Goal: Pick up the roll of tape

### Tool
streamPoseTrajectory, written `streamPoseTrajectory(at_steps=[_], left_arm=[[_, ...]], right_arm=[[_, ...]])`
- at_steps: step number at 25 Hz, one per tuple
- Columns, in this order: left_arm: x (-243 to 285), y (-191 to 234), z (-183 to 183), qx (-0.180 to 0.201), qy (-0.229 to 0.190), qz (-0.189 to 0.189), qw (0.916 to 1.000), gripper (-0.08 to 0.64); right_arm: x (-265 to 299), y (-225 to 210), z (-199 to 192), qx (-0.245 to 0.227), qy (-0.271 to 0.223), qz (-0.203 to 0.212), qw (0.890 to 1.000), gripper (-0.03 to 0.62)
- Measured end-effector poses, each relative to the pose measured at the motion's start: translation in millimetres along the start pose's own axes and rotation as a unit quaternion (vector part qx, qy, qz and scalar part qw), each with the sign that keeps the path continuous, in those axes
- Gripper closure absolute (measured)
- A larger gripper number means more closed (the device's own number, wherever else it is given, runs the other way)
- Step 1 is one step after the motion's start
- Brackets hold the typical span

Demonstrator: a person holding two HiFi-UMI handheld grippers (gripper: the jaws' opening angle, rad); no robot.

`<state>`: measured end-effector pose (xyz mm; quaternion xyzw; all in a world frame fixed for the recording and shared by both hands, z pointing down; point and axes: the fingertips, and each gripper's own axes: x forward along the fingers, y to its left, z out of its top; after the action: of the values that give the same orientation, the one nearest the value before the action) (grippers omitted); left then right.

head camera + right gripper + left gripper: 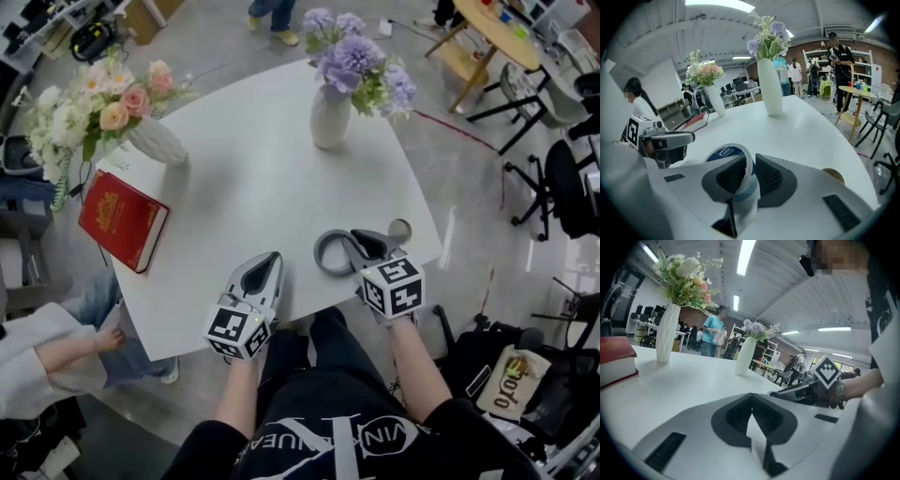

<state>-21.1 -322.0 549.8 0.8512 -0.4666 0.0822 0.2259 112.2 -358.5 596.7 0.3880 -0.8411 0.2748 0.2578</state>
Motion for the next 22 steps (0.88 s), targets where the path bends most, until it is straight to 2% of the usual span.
streamPoseTrajectory(at_steps=[8,22], left_arm=[[-13,3,4,0.000,-0.010,0.008,0.9999,0.560],[-36,3,32,0.014,-0.043,0.013,0.9989,0.560]], right_arm=[[-19,6,14,0.034,-0.064,0.011,0.997,0.518],[-55,25,36,0.040,-0.132,0.014,0.990,0.518]])
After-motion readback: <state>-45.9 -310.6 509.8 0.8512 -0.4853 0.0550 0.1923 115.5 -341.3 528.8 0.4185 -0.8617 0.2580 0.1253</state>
